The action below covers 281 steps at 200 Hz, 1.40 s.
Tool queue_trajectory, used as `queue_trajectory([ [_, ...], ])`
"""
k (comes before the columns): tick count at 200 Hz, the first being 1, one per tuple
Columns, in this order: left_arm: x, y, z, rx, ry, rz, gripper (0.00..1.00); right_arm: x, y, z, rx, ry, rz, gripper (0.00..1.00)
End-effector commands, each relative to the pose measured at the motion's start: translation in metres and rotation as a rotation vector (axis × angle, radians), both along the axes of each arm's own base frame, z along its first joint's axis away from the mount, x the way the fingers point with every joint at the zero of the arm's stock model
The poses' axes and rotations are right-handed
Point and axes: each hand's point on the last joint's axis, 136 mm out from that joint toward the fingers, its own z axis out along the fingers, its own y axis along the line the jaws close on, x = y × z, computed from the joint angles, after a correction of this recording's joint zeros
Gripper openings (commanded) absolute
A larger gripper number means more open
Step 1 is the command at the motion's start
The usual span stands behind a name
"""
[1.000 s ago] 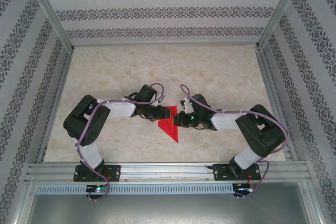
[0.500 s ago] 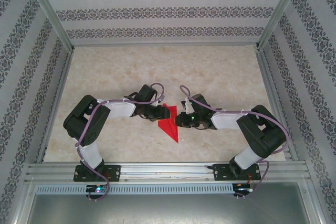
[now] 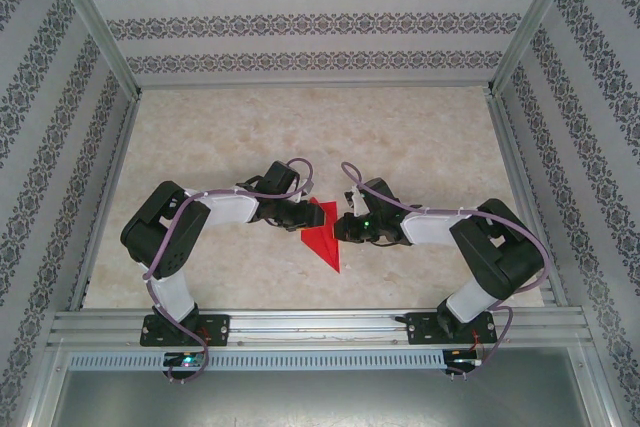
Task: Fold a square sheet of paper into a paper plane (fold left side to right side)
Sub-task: Fourth fold the wing at the center of the table.
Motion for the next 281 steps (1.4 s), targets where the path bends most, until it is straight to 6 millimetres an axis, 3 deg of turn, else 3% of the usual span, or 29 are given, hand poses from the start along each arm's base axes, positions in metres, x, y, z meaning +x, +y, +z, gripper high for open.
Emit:
queue_trajectory([
  [1,-0.009,0.01,-0.014,0.075,0.025,-0.003,0.46,0.008,0.0,0.0,-0.019,-0.022,0.001,0.09],
  [99,-0.01,0.01,-0.015,0.075,0.027,-0.005,0.46,0.008,-0.004,-0.007,-0.048,-0.013,-0.002,0.09],
  [158,-0.01,0.009,-0.013,0.066,0.026,-0.005,0.46,0.003,-0.007,-0.022,-0.083,0.019,-0.001,0.09],
  [216,-0.005,0.003,0.01,0.015,-0.016,0.004,0.5,-0.013,-0.021,-0.043,-0.152,0.07,-0.032,0.0],
  [255,0.002,0.007,0.032,0.019,-0.079,0.019,0.54,-0.02,-0.028,-0.051,-0.182,0.08,-0.042,0.0],
  [281,0.001,0.005,0.042,-0.004,-0.098,0.001,0.46,-0.02,-0.028,-0.052,-0.187,0.079,-0.045,0.0],
])
